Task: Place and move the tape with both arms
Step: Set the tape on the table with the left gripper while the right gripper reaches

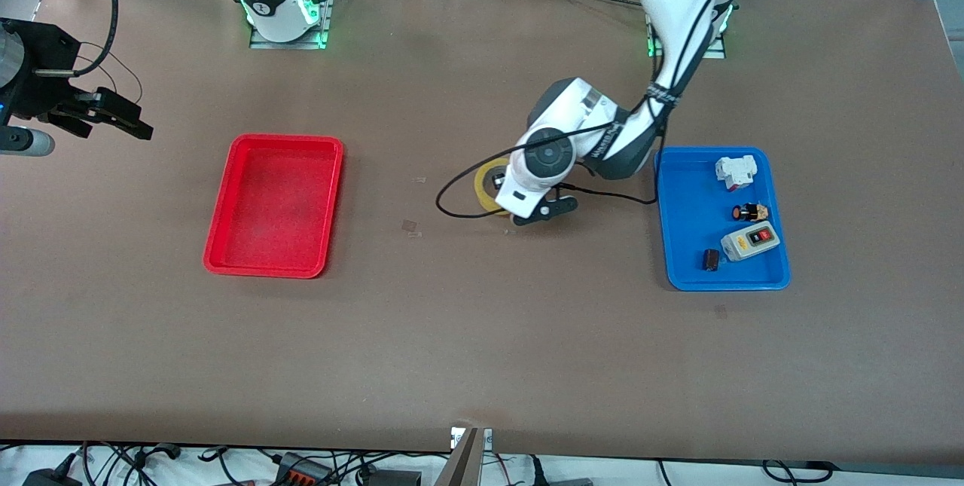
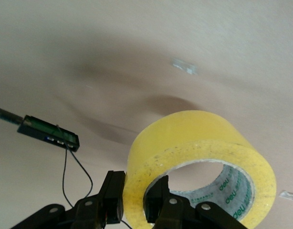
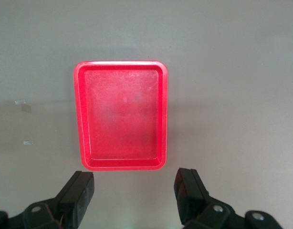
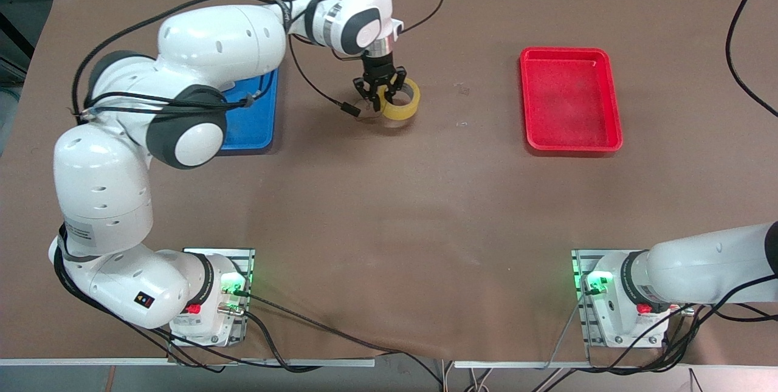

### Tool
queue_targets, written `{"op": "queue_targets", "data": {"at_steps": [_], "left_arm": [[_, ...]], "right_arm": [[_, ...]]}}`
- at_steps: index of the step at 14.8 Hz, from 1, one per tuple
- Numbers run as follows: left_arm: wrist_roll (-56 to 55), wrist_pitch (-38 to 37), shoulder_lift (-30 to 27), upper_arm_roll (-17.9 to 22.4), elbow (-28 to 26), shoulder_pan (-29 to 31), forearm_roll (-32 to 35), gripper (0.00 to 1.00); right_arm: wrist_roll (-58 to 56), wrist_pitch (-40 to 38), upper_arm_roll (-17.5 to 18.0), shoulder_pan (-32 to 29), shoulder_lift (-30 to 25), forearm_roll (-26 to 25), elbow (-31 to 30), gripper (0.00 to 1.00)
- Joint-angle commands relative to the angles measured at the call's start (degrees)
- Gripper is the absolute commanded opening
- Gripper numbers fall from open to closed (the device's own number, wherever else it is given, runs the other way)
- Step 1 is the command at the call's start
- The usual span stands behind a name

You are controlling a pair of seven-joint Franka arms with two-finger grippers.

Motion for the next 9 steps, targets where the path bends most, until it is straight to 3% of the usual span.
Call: {"op": "queue_targets", "data": {"at_steps": [1, 4, 9], "left_arm": [[-2.7, -1.1, 5.0, 0.5, 8.4, -1.9, -2.0, 0.17], [-5.8, 1.1, 8.5, 0.5, 12.3, -3.9, -2.3, 0.18], [-6.7, 5.0, 9.8, 0.6, 12.4, -5.0, -2.2, 0.24]], "right_arm": [[-0.7, 0.1, 0.0, -0.2, 0.4, 0.5, 0.4, 0.99], [-0.7, 0.3, 0.0, -0.2, 0.6, 0.5, 0.4, 0.99], [-0.7, 0.3, 0.0, -0.2, 0.8, 0.5, 0.5, 0.99]]}}
